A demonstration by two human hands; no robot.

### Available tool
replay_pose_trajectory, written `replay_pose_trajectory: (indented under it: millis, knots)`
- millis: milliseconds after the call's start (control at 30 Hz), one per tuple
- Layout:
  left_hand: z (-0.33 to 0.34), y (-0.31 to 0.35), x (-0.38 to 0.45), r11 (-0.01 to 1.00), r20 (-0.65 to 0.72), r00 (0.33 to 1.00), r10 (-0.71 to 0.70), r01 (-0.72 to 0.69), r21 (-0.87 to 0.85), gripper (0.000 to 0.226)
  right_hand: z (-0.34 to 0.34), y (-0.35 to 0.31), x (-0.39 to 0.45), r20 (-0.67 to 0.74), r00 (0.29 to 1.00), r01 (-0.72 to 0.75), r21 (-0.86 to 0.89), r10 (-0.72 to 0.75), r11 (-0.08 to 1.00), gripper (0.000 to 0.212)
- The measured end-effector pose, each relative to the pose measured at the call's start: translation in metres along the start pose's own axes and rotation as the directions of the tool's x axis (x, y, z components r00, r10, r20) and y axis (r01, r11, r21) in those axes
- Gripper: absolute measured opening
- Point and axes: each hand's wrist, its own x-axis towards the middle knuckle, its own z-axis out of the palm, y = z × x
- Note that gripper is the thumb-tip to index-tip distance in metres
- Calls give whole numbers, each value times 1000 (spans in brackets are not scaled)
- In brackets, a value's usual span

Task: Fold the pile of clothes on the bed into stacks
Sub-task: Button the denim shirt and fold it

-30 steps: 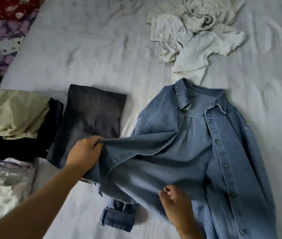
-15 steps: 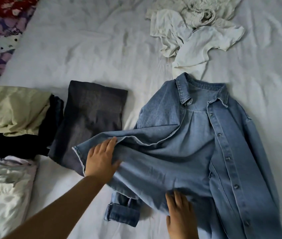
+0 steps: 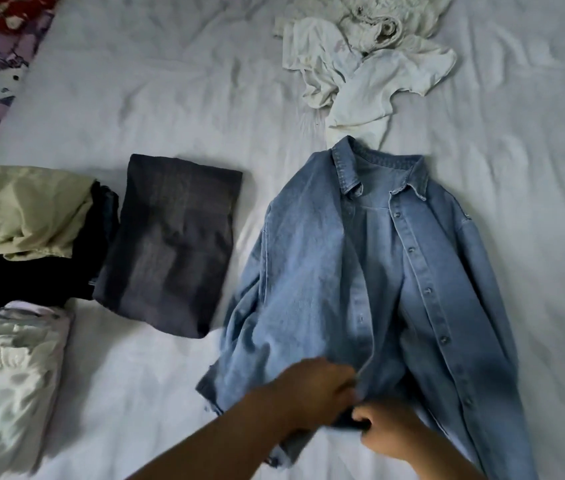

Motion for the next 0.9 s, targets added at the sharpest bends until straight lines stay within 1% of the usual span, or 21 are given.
replay_pose_trajectory:
  millis: [67,100,133,167,200,233,267,300,333,400,467,500,567,633,667,700,767,800,833,867,900]
  knots:
    - [19,6,3,987,125,991,-41,59,-152,49,8,13,-14,126,990,-68,81,57,994,30]
    - [26,1,5,983,140,987,-74,96,-158,50,7,16,-21,102,985,-155,133,142,979,30]
    - [32,-5,5,988,87,993,-85,95,-125,50,7,22,-27,4,973,-230,166,232,959,26]
    - [35,-15,2,994,-37,996,-80,78,-73,52,4,23,-33,-95,943,-294,211,318,932,22]
    - [35,-27,-3,997,-238,969,-68,61,-39,54,2,24,-36,-208,904,-306,297,375,904,22]
    - [36,-45,-5,998,-442,895,-56,53,-18,52,1,21,-37,-249,869,-303,416,427,858,23]
    - [37,-64,-7,997,-625,778,-63,82,2,46,0,18,-36,-315,833,-252,516,455,819,21]
    - [36,-81,-12,986,-717,682,-141,159,-43,41,2,11,-34,-303,816,-247,586,491,772,13]
    - [36,-96,-16,962,-745,620,-247,251,-109,39,4,4,-29,-268,819,-259,615,507,745,6]
    - [35,-117,-26,860,-665,550,-505,393,-327,40,18,-10,-20,-180,826,-331,612,534,718,29]
    - [40,-128,-33,737,-476,568,-672,450,-504,49,32,-18,-13,-98,796,-434,595,597,676,37]
    - [42,-130,-34,727,-437,588,-681,472,-499,50,37,-23,-13,-21,786,-490,589,618,643,36]
    - [49,-129,-33,774,-448,632,-632,489,-402,48,48,-27,-15,1,814,-460,612,581,644,31]
    - [55,-123,-34,808,-460,665,-588,465,-361,49,57,-29,-23,-99,868,-311,658,488,686,21]
    - [58,-121,-36,821,-474,674,-567,411,-396,52,67,-26,-28,-229,882,-205,599,411,774,16]
    - [61,-118,-39,827,-507,670,-542,321,-461,57,77,-22,-33,-341,882,-122,499,324,858,18]
    - [70,-121,-51,862,-626,632,-457,142,-486,57,92,-14,-39,-368,907,-88,314,206,945,39]
    - [77,-127,-58,882,-636,663,-394,78,-465,51,94,-14,-40,-399,897,-96,249,192,964,41]
    - [85,-136,-63,932,-638,716,-282,47,-360,48,93,-16,-41,-442,874,-118,215,204,970,36]
    - [95,-146,-68,985,-621,768,-156,77,-153,55,90,-19,-41,-466,857,-135,207,218,969,29]
    - [106,-158,-70,983,-577,816,-44,138,120,72,92,-20,-40,-496,835,-154,205,238,967,24]
